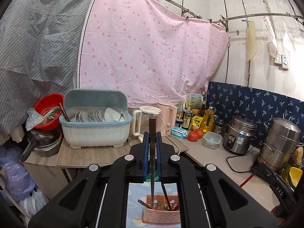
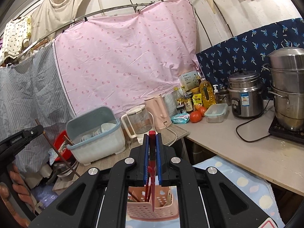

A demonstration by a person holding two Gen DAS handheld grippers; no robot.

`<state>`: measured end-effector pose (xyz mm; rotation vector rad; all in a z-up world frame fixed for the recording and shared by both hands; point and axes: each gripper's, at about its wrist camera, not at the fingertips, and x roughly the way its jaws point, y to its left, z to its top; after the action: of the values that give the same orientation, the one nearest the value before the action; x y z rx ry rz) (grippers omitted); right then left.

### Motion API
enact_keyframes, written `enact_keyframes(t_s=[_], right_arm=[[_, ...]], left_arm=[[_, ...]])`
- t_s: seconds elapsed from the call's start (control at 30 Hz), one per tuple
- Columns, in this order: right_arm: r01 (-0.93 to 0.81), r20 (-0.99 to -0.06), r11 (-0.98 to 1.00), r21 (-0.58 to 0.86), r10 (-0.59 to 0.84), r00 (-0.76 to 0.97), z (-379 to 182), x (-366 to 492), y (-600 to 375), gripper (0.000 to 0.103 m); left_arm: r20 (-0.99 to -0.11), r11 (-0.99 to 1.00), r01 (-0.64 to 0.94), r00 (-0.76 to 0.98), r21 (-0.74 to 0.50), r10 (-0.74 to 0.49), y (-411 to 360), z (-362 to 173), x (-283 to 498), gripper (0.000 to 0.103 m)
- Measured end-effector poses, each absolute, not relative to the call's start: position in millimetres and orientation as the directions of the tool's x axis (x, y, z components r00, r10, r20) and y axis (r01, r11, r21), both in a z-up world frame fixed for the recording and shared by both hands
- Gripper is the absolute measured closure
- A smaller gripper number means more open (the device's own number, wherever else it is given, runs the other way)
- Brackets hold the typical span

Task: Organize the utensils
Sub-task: 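Lift both held chopsticks and carry them over the pink basket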

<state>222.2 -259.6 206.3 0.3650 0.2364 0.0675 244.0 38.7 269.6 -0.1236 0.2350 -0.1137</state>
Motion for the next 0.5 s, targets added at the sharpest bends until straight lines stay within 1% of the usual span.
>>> enact_keyframes(t_s=[0.17,0.5], right_arm=[[-0.001,-0.215,0.928,0.372,0.088,0.973,204.2,242.7,-264.2,0.096],[0.001,-0.286,0.936,0.351,0.106,0.952,171.3,272.1,-249.3,0.096]], left_arm=[[-0.242,0.986,0.091,0.962,-0.140,-0.124,40.1,258.8,265.3,0.096],[-0.312,0.983,0.097,0.939,-0.156,-0.142,35.0,222.7,293.9,0.096]])
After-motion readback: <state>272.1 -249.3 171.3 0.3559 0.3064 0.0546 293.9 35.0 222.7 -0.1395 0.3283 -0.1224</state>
